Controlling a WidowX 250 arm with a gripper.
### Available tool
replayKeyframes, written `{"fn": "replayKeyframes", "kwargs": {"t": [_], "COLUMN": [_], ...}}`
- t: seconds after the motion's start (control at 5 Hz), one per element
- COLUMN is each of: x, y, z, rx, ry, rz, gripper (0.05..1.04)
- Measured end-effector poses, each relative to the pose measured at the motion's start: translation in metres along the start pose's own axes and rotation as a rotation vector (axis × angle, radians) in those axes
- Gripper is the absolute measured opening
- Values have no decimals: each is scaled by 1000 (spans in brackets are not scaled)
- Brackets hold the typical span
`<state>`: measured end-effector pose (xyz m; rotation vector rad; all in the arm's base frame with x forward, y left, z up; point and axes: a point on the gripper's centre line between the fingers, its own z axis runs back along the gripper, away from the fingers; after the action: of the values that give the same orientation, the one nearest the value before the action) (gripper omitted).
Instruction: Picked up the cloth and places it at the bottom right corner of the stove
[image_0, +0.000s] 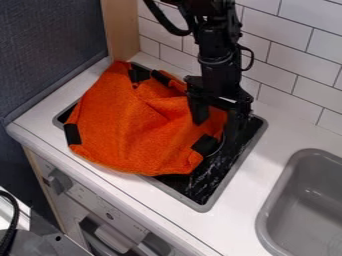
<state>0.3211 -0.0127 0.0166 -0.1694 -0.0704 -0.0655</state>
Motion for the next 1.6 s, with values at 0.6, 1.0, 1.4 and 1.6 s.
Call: {"fn": "replayKeyframes", "kwargs": {"t": [0.6, 1.0, 1.4, 1.6], "x": [-38, -52, -37, -41], "y": [-1, 19, 91, 113], "z": [42, 104, 68, 44], "rx": [45, 70, 100, 128], "ry": [54, 26, -21, 26], "rz": [-3, 23, 307, 410], "gripper": [1004, 1004, 1004, 1004]}}
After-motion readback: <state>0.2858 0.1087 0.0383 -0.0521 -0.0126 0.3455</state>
